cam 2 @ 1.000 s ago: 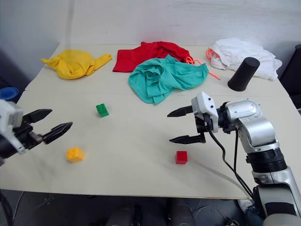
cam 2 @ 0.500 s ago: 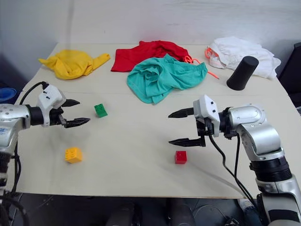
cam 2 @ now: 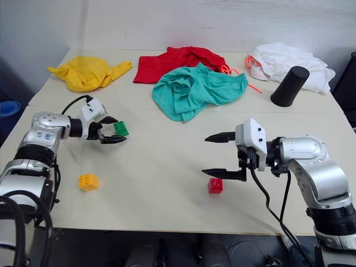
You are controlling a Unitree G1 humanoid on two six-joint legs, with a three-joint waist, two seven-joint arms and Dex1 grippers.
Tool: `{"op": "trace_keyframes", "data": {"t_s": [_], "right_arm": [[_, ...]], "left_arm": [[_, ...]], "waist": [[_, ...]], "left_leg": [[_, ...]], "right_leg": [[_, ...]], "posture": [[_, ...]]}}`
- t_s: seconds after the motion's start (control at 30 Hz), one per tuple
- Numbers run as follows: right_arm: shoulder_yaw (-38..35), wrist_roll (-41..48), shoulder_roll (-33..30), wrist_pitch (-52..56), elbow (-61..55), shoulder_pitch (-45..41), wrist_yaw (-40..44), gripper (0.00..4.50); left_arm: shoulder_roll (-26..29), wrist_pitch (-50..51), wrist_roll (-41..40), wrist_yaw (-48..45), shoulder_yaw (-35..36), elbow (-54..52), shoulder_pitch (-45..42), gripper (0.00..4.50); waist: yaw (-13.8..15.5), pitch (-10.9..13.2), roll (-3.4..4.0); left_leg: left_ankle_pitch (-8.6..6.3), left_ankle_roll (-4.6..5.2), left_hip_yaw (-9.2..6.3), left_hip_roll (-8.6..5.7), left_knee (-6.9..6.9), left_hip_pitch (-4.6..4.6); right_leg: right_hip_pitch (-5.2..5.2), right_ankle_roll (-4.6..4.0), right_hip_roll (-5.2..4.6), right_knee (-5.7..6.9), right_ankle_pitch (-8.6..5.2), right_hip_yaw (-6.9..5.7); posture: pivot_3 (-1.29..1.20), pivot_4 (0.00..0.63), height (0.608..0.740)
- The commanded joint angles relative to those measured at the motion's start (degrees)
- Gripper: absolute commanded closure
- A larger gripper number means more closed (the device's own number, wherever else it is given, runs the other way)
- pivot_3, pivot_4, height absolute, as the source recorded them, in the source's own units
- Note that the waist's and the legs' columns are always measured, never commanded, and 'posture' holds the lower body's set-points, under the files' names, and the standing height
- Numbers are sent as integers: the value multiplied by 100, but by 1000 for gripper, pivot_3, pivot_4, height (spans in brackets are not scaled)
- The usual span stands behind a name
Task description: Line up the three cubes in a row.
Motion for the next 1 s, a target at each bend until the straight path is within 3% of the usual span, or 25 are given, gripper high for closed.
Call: {"op": "trace_keyframes", "data": {"t_s": [0.03,0.1,0.2,0.47,0.73,0.87,1.0], "right_arm": [[-212,139,-133,39,-251,24,-93,26],[-216,162,-157,49,-274,31,-123,26],[-225,199,-171,91,-313,16,-190,0],[-138,172,-115,29,-250,-35,-254,0],[-15,55,-164,-140,-86,-27,-57,0],[-77,29,-257,-286,91,0,163,0],[-82,-56,-315,-445,242,80,260,0]], "left_arm": [[-28,-82,140,172,84,250,-261,0],[-60,-85,181,182,105,321,-307,0],[-27,-74,240,-38,96,365,-330,577],[17,-16,222,-261,200,342,-364,2984],[288,33,50,-955,355,-22,-345,2999],[670,982,-758,-2489,553,-2098,309,2999],[1123,2675,-1649,-2793,671,-5196,1486,2999]], "waist": [[-7,2,-4],[-5,3,-6],[2,5,-8],[8,6,-10],[-3,7,-12],[-10,8,-13],[-17,7,-13]], "left_leg": [[0,0,0,1,0,0],[0,0,2,1,0,0],[0,0,4,1,1,-1],[0,0,4,0,8,-5],[0,0,4,1,13,-12],[0,0,-6,5,32,-44],[-4,1,-25,10,52,-55]], "right_leg": [[-2,0,0,1,0,0],[-3,0,1,3,0,2],[-5,0,1,4,0,3],[-7,0,0,8,0,2],[-14,0,4,12,0,3],[-31,0,9,17,0,-8],[-29,0,-6,21,0,20]], "posture": [[0,150,740],[0,150,740],[0,150,740],[0,150,740],[0,150,740],[0,150,740],[0,150,740]]}}
